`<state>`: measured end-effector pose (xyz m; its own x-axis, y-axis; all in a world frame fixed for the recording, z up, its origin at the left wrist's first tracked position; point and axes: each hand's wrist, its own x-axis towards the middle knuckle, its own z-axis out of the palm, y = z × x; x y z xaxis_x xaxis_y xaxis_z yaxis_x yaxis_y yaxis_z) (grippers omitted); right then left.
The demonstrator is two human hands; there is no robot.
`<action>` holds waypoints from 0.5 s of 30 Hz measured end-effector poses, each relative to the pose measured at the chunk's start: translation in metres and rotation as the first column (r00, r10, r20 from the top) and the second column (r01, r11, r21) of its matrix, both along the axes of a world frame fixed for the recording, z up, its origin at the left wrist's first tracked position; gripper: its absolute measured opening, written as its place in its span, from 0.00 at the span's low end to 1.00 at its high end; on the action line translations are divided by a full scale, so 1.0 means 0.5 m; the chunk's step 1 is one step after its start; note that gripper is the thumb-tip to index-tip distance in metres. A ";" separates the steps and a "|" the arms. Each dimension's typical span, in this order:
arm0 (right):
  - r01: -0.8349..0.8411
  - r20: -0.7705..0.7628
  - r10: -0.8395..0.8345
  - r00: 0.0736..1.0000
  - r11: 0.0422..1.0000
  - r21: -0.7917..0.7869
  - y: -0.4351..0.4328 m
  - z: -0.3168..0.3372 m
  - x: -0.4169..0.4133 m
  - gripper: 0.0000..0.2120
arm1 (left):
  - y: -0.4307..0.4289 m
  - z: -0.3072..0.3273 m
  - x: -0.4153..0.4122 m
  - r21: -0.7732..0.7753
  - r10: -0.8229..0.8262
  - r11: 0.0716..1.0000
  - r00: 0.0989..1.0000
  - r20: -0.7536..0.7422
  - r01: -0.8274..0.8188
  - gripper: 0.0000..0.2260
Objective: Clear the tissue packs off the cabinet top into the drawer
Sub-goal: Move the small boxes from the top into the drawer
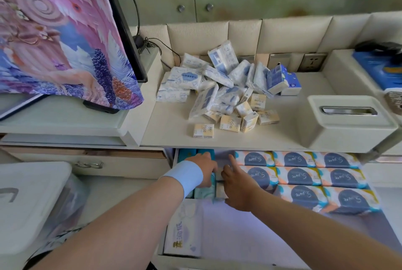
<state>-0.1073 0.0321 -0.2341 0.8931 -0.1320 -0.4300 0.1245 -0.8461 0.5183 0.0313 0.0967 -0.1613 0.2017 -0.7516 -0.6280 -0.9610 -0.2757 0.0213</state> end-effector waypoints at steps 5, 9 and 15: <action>0.091 -0.040 -0.098 0.994 0.983 -0.161 0.011 -0.011 0.032 0.13 | -0.004 0.023 0.023 0.014 0.003 1.000 1.000 -0.023 -0.003 0.24; 0.217 0.101 -0.211 0.972 0.975 -0.048 -0.001 -0.017 0.036 0.15 | -0.004 0.035 0.032 0.033 -0.017 0.999 1.000 -0.025 0.018 0.25; -0.112 0.600 -0.103 0.793 0.944 0.311 -0.046 0.034 0.044 0.11 | -0.049 0.080 0.064 -0.222 0.071 0.971 0.992 -0.104 -0.093 0.02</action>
